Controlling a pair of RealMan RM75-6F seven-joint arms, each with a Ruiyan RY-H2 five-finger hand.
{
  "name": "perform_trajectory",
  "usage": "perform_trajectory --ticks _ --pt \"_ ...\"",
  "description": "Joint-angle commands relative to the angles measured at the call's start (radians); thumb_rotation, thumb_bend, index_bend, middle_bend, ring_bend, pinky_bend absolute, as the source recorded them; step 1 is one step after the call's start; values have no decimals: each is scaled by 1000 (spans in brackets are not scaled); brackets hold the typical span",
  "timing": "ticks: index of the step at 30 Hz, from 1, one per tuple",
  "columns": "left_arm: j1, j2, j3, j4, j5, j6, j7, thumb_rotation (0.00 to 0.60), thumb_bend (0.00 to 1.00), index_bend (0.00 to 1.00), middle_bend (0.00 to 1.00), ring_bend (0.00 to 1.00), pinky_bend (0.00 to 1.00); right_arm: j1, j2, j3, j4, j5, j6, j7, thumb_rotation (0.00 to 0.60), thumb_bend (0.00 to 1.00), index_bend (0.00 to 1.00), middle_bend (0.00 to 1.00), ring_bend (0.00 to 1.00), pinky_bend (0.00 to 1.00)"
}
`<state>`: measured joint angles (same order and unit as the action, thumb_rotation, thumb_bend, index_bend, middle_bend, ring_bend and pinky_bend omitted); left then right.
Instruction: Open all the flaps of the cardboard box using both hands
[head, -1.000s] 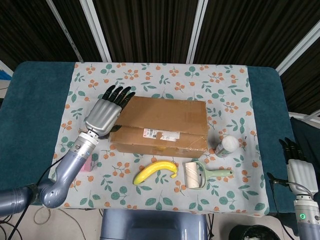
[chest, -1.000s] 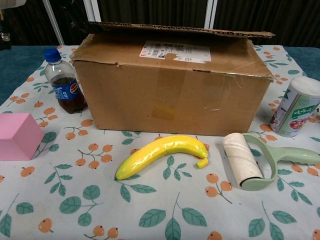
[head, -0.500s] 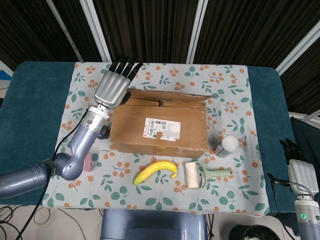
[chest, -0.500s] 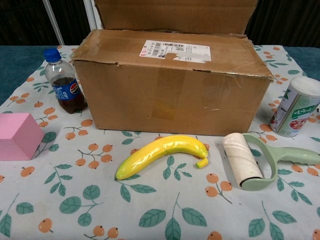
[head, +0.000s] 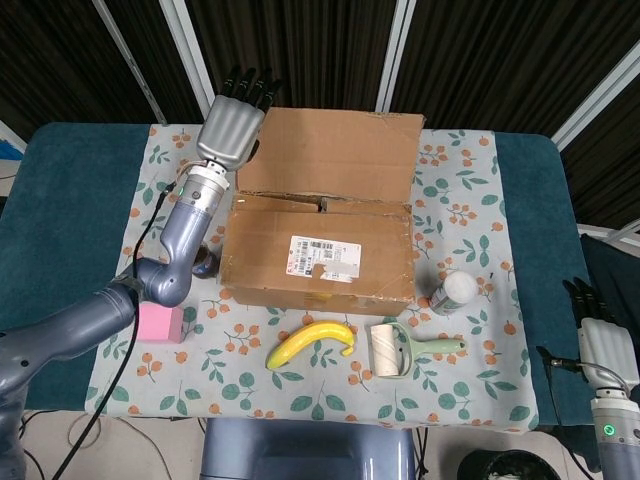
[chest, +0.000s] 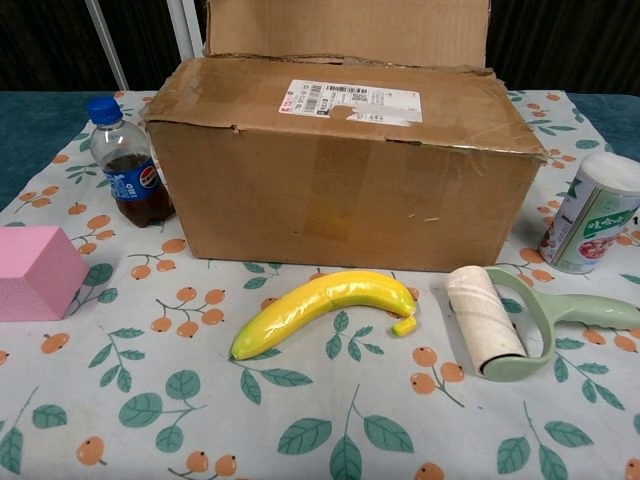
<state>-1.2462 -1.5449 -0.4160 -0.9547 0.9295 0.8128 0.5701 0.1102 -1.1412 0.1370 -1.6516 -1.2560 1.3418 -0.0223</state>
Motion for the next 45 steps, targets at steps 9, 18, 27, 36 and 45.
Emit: perform_trajectory --ticks 9,18,27,36,45 --pt "-28 38 -5 -50 -61 -202 -149 600 315 96 47 10 135 4 9 4 -16 28 -25 15 600 252 0 0 0 237" --pt "-4 233 30 -275 -86 -358 -242 600 624 116 86 42 173 6 15 0 -19 26 -33 20 600 254 0 0 0 237" --pt "-16 326 96 -407 -74 -443 -310 600 799 322 300 270 388 8 18 -1 -22 32 -37 18 600 286 0 0 0 237" --pt "-37 273 144 -400 -44 -391 -350 600 815 373 371 329 425 7 22 0 -28 39 -39 24 600 308 0 0 0 236" --pt "-67 248 196 -360 -60 -379 -349 600 817 374 372 329 425 7 27 0 -32 41 -44 36 600 308 0 0 0 237"
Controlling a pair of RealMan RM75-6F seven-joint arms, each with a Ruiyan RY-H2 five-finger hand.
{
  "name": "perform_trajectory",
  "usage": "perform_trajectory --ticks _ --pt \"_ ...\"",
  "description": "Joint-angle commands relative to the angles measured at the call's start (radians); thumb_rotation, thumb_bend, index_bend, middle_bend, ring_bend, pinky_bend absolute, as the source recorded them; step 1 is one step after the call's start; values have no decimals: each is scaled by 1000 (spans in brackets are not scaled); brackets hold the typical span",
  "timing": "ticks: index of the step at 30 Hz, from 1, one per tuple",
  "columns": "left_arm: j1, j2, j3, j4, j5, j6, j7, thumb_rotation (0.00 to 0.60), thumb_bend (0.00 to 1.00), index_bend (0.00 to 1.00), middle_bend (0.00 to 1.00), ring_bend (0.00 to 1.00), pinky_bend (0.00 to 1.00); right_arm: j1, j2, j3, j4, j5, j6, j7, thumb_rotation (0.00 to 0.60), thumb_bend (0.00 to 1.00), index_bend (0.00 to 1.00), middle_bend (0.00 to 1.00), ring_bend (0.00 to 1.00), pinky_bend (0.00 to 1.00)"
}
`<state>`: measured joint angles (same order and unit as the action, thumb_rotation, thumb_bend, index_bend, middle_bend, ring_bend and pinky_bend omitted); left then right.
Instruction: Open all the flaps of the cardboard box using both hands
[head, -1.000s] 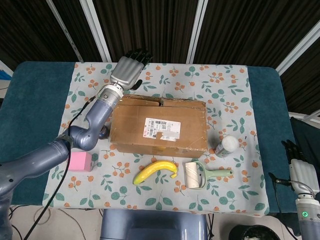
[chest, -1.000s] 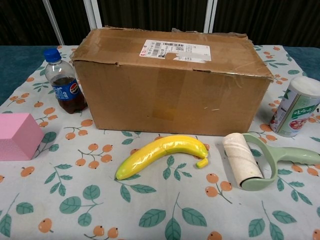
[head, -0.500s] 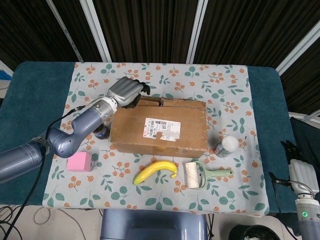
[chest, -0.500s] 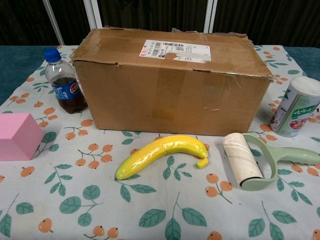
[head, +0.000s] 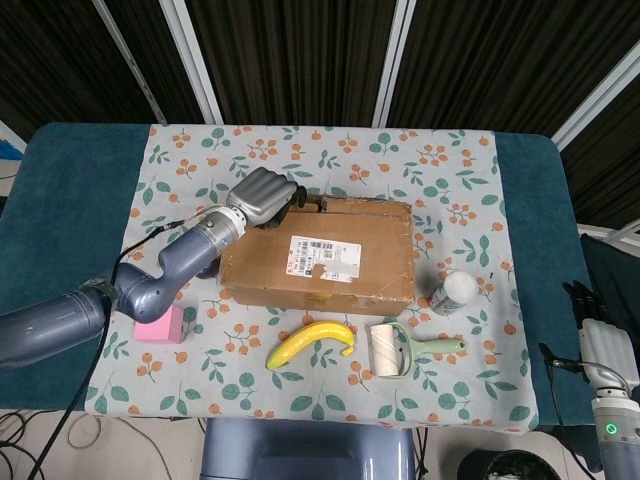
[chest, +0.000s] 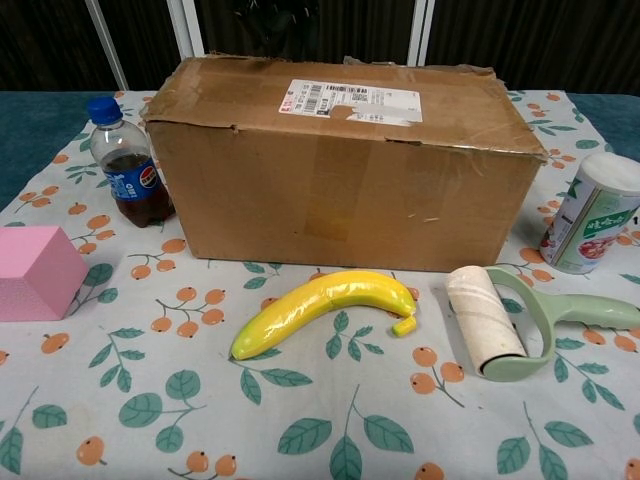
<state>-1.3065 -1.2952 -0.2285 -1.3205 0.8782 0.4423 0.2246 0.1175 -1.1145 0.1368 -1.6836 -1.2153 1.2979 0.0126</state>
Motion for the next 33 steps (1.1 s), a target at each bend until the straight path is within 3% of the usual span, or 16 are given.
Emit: perform_trajectory --ticks 1,11,17,25,33 --pt "-11 0 12 7 -16 -20 -10 600 817 374 372 329 425 0 1 0 0 0 1 1 600 308 0 0 0 237" --pt "-37 18 56 -1 -36 -31 -21 600 817 373 379 334 416 0 2 -1 -5 2 0 4 600 309 0 0 0 236" --pt "-43 27 77 -13 -53 -19 -26 600 824 423 453 396 445 0 2 -1 -6 3 -1 5 600 308 0 0 0 237" --pt "-56 88 73 -67 -87 -72 -85 600 836 461 504 443 489 0 4 1 -12 10 -6 17 600 308 0 0 0 237" --pt "-32 137 38 -116 -55 -24 -138 600 836 463 507 444 489 0 3 1 -11 7 -2 15 600 308 0 0 0 236"
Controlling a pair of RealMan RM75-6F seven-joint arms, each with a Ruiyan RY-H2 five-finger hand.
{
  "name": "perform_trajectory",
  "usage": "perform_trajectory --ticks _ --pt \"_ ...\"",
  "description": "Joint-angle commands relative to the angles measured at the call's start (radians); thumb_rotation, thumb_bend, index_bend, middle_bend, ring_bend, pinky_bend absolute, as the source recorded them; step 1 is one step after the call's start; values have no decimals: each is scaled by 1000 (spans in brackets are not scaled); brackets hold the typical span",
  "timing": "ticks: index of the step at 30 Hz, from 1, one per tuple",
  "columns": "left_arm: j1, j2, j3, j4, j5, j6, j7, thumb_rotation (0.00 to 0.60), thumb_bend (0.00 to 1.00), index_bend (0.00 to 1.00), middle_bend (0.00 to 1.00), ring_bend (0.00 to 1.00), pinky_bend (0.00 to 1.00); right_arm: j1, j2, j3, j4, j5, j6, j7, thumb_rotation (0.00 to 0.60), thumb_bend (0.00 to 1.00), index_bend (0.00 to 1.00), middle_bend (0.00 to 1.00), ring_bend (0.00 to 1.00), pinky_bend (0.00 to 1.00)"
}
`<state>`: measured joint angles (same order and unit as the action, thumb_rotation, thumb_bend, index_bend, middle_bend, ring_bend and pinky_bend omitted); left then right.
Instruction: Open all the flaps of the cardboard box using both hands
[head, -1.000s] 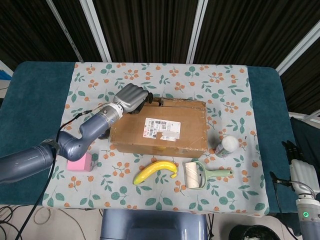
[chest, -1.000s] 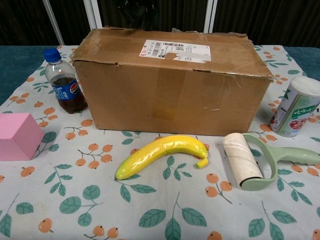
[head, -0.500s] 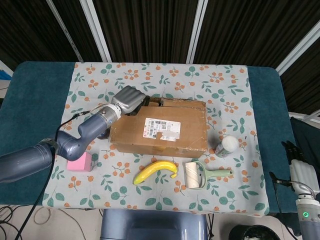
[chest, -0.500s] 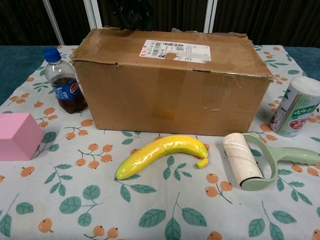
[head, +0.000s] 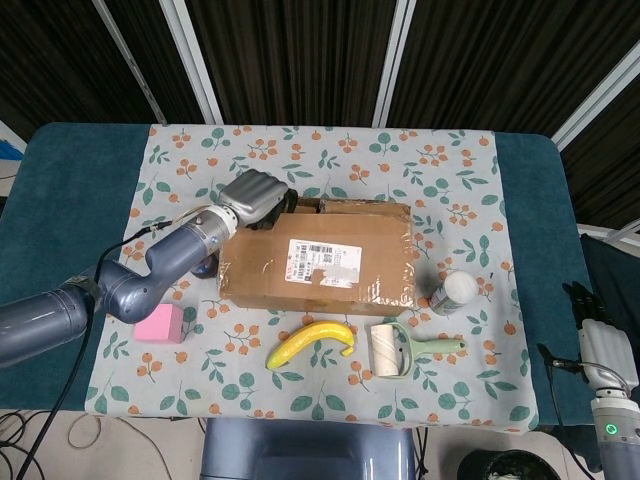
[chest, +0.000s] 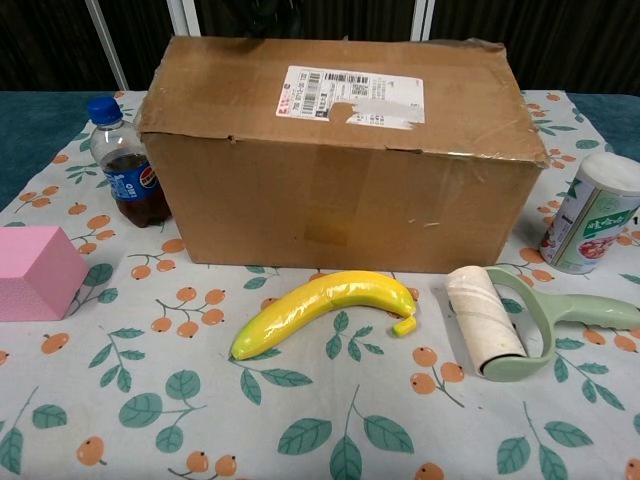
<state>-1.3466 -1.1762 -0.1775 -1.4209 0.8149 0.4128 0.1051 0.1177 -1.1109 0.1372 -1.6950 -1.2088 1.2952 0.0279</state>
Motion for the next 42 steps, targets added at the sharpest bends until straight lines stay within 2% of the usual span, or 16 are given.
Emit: perform_trajectory --ticks 1,9,27,42 --pt "11 26 -17 -22 10 4 -27 600 836 463 507 443 489 0 0 1 1 1 1 0 600 308 0 0 0 236" --pt "38 99 -43 -92 40 -25 -94 600 836 463 508 444 490 0 -2 1 2 -1 6 -4 600 309 0 0 0 236" --pt "134 250 -181 -328 202 11 -253 600 835 461 506 443 489 -2 -7 4 1 1 17 -14 600 308 0 0 0 237" --pt "186 342 -252 -521 330 -42 -382 600 826 459 503 443 488 -1 -6 3 5 -6 15 -5 600 309 0 0 0 236"
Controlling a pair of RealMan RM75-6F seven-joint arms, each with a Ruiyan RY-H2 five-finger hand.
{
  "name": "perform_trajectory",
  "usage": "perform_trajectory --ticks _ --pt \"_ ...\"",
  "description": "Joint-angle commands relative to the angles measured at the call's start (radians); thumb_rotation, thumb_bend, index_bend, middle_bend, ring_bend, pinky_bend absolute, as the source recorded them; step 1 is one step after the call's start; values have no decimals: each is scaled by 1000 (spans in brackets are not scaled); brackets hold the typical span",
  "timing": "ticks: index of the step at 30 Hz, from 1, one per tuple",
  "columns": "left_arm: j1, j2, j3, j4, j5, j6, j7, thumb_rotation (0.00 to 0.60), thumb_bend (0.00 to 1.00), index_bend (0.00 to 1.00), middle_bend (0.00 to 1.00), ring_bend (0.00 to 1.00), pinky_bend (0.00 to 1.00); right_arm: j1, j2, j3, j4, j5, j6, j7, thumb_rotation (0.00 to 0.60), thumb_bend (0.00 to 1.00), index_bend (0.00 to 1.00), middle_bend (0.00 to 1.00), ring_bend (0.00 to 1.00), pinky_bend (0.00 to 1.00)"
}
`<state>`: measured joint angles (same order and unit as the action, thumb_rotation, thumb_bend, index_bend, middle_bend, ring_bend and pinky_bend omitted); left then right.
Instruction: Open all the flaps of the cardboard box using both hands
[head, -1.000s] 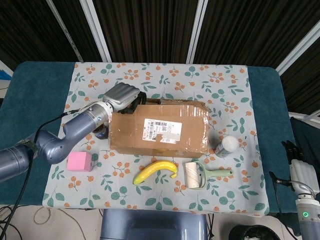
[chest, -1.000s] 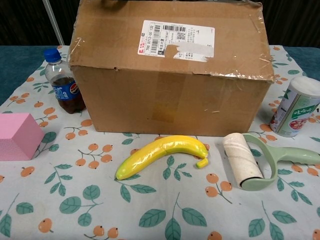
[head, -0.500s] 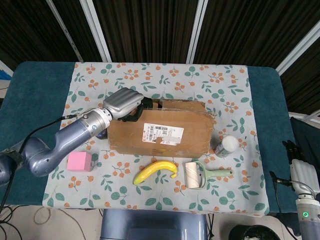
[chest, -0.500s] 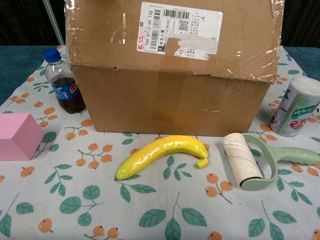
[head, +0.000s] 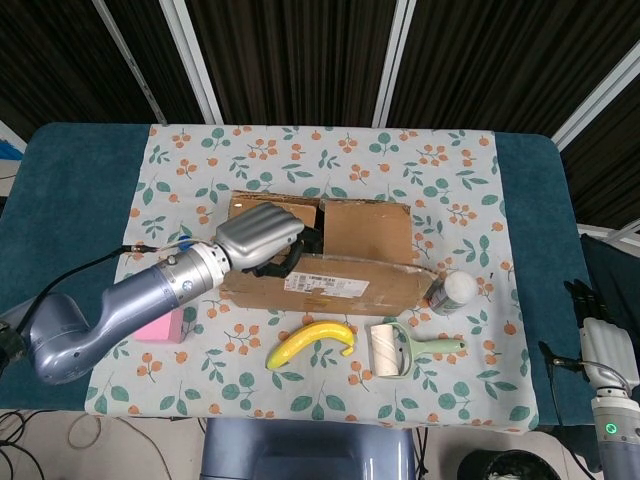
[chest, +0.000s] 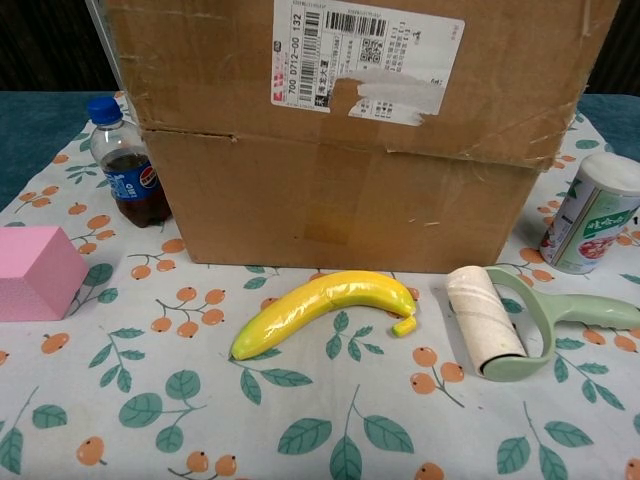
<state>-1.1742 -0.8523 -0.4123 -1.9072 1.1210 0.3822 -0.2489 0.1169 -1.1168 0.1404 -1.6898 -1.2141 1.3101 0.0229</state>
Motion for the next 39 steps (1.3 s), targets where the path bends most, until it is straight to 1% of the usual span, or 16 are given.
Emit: perform_trajectory --ticks 1,9,14,16,19,21,22,23,24,25,27,28,30,34,36,39 --pt "17 24 -23 -48 35 -14 -37 600 825 459 503 443 488 0 0 0 0 -1 1 1 600 308 0 0 0 236" --pt "49 60 -48 -135 123 -36 -105 600 822 456 501 443 487 -1 0 0 -1 -1 2 2 600 308 0 0 0 237" --pt "65 73 -44 -160 176 -56 -139 600 804 453 499 440 486 -1 0 0 -1 -1 3 0 600 308 0 0 0 236" --pt "69 75 -39 -162 191 -67 -153 600 767 451 497 437 485 -1 0 0 -2 0 3 -1 600 308 0 0 0 236" --pt "80 75 -27 -157 216 -65 -162 600 652 442 487 429 469 -1 0 0 -3 0 3 -1 600 308 0 0 0 237" --pt "91 73 -19 -145 227 -45 -158 600 544 407 443 387 420 -1 0 1 -3 1 3 0 600 308 0 0 0 236" --pt "99 71 -14 -137 230 -29 -153 600 478 374 398 345 378 -2 0 1 -3 1 4 0 600 308 0 0 0 236" --pt "111 69 -6 -126 230 -3 -141 600 431 348 360 308 347 -2 1 1 -4 0 5 1 600 308 0 0 0 237" --pt "124 67 3 -114 228 25 -122 600 345 299 284 234 295 -3 1 1 -5 1 5 2 600 308 0 0 0 236" --pt "138 63 13 -103 226 58 -95 600 297 271 238 192 267 -3 1 1 -5 1 6 3 600 308 0 0 0 237" --pt "171 52 38 -87 213 134 -22 600 192 179 116 93 186 -3 1 2 -6 0 7 5 600 299 0 0 0 236" --pt "191 44 51 -82 199 179 19 600 163 131 71 63 155 -3 1 3 -7 -3 8 13 600 283 0 0 0 236" --pt "246 24 85 -83 149 292 119 600 138 66 16 23 116 -5 0 4 -4 -14 13 31 600 253 0 0 0 237" --pt "331 -11 136 -94 81 480 296 600 131 30 0 0 69 -6 -2 4 2 -16 16 31 600 242 0 0 0 236" --pt "385 -31 168 -89 87 591 391 600 131 18 0 0 69 -6 -1 4 1 -13 15 28 600 242 0 0 0 236" --pt "476 -58 216 -80 107 741 482 600 132 2 0 0 69 -5 -2 7 4 -15 22 17 600 243 0 0 0 236"
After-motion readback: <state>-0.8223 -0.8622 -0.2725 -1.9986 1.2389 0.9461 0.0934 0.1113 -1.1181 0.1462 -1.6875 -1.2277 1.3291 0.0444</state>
